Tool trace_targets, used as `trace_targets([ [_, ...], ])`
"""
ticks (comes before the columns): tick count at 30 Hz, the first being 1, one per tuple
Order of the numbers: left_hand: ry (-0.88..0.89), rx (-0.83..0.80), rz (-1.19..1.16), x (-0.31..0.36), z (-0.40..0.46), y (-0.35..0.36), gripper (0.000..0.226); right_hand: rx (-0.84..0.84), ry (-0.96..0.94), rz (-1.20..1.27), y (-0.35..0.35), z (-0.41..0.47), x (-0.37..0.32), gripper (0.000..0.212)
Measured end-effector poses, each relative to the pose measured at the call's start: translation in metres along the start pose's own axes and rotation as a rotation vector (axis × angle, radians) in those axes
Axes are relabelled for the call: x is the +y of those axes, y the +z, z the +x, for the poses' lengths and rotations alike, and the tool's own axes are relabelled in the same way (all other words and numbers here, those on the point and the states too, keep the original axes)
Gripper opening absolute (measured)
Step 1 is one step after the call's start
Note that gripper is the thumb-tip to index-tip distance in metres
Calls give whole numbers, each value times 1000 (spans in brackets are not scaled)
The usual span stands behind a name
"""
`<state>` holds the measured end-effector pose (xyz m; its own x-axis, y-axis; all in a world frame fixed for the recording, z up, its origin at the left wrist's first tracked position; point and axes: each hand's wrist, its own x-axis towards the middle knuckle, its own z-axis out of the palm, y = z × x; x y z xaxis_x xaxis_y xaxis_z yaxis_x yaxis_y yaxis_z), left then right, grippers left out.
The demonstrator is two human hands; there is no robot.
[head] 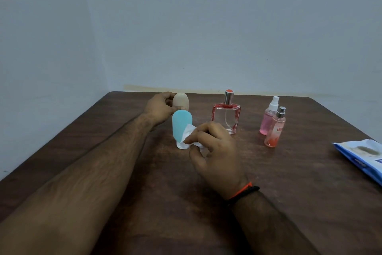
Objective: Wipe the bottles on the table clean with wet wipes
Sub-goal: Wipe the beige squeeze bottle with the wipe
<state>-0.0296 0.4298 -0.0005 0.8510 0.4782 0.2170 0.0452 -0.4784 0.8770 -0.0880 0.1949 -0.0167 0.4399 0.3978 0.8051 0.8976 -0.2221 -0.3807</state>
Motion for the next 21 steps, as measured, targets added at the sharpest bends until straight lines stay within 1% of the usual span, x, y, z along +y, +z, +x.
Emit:
trace_targets([
  [10,23,42,112,-1,-1,3,53,9,-7,0,0,0,1,17],
  [13,14,70,100,-4,1,4,52,8,-5,1,0,0,0,17],
  [17,7,74,90,-5,4,6,56,-6,-3,-2,0,0,1,14],
  [21,9,76,72,-4,4,8,53,13,-23,13,1,0,2,14],
])
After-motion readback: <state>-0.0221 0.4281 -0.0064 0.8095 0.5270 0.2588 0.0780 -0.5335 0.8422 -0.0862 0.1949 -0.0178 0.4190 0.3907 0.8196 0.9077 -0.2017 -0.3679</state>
